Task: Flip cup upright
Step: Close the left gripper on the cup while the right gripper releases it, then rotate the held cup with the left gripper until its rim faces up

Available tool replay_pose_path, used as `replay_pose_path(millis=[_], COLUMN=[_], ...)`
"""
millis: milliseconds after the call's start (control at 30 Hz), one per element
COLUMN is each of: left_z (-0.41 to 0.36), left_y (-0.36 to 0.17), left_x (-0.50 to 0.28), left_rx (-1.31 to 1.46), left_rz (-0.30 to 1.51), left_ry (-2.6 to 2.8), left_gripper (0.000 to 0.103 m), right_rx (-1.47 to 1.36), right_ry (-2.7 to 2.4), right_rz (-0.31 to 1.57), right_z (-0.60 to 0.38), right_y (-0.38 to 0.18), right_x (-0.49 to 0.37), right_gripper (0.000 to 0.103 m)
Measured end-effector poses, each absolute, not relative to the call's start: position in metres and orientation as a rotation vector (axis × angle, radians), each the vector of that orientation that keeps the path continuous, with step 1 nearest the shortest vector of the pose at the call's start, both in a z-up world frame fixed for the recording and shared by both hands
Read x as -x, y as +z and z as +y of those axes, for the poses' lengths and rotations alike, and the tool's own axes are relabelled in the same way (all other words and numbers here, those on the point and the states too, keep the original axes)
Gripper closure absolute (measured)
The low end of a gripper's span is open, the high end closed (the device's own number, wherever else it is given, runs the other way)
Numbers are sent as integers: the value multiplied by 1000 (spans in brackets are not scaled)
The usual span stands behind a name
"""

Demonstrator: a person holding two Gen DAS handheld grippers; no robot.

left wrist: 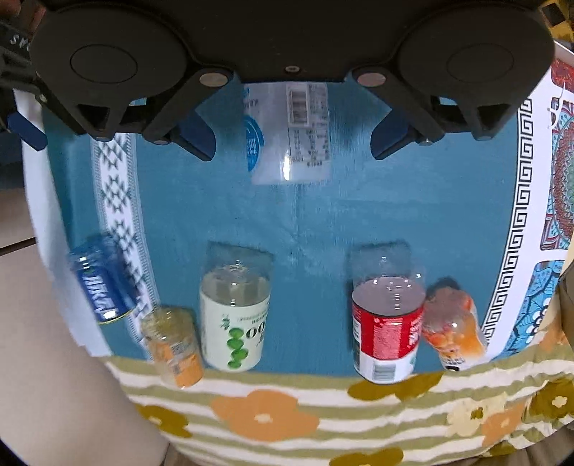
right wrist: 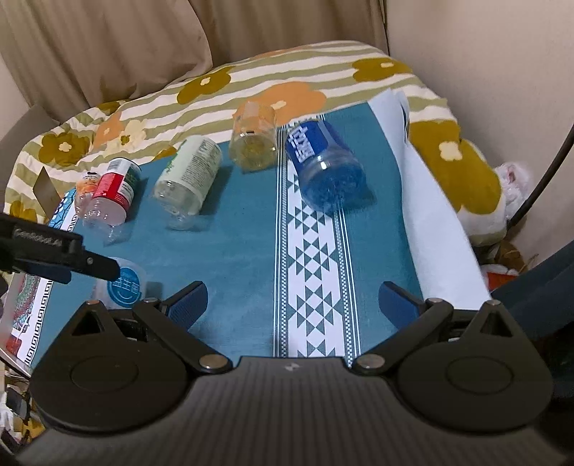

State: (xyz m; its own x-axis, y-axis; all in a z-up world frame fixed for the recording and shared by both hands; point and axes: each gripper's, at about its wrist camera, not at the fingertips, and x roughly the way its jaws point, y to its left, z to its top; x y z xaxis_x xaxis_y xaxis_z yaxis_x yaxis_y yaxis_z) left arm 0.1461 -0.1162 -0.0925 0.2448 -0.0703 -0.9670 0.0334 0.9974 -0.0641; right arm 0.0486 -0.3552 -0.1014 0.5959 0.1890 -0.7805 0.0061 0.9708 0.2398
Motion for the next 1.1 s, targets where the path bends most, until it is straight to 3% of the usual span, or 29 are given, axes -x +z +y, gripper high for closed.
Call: replay_pose_path(millis=[300,433,867,967,1100], left_z=[-122,-123,-123,-121,-121], left_y=[-122,-133,-123,-102,-76], left_x=[-171,-175,-164,-154,-128], left_rx=[51,50,33,49,50], left_rz=[1425,1475,1427,1347,1105], left_ry=[-43,-41,-63,-75,-64], left_gripper=[18,39,43,43,41], right_rx=[-278,-288,-313,-317,-306], right_ry=[144,144,130,139,153], right_rz=[962,963,948,934,914], right_z=[-365,-369,-376,-372,-364], right_y=[-122,-125,-119,-111,-103], right_x=[-59,-63,-69,-69,-68], right_gripper=[0,0,0,0,0])
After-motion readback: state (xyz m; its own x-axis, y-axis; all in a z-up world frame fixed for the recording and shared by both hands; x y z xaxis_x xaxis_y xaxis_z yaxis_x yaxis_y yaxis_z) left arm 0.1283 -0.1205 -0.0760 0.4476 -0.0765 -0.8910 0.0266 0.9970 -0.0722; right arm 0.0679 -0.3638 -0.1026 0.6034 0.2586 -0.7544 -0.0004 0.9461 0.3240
